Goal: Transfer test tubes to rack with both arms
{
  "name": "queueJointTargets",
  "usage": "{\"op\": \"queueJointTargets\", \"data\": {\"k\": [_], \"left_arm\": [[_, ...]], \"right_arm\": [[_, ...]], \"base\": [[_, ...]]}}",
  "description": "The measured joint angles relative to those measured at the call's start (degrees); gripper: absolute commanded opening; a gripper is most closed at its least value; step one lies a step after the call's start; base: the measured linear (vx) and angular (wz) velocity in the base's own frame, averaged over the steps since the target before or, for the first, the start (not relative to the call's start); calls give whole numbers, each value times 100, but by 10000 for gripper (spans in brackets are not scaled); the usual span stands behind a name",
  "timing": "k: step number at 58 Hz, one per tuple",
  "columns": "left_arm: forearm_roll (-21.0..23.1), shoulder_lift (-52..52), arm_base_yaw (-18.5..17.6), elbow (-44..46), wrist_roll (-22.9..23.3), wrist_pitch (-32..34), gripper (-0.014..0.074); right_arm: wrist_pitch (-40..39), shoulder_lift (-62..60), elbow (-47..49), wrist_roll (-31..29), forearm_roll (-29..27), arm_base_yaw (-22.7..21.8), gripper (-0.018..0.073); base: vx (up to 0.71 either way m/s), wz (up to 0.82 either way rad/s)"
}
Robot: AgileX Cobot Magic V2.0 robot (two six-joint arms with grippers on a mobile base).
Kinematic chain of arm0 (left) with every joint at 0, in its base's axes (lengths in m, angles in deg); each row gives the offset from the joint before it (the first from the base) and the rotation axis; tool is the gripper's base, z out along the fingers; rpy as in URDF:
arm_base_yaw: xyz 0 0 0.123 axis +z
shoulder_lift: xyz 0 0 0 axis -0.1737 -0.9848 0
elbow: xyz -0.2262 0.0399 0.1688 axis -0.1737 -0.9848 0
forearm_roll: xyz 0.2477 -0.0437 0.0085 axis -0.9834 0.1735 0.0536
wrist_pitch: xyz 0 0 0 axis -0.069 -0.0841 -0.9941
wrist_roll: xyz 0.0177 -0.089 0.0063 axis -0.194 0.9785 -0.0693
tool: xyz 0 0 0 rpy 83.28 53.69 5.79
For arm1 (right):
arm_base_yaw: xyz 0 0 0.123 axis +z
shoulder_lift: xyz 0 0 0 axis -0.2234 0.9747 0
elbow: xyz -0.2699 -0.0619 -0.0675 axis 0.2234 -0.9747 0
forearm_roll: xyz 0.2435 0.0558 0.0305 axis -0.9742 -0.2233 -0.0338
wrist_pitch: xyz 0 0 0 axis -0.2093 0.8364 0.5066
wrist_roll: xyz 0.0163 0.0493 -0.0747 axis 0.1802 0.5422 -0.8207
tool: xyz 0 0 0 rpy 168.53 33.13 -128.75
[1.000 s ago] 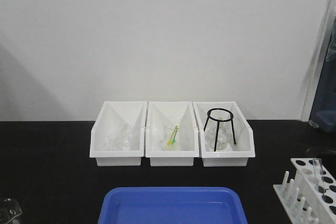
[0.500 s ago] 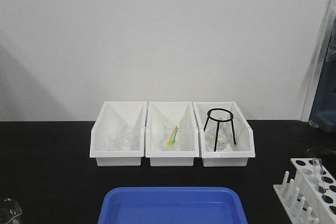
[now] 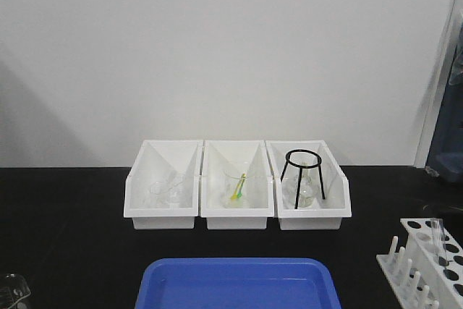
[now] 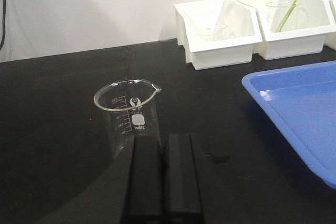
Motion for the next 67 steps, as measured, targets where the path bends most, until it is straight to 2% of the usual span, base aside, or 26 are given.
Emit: {"op": "queueJointTargets", "data": {"k": [9,18,67], "left_arm": [[0,0,0,0,0,-2,-20],[0,0,0,0,0,-2,-20],[0,0,0,0,0,-39,-20]], "right_arm": [[79,-1405,-1441,-539,-699,225,-8],[94,-2119,-2357,-598,-879,191,-8],[243,-2144,-2437,-609,-918,191,-8]], "base": [[0,0],[0,0],[0,0]]}}
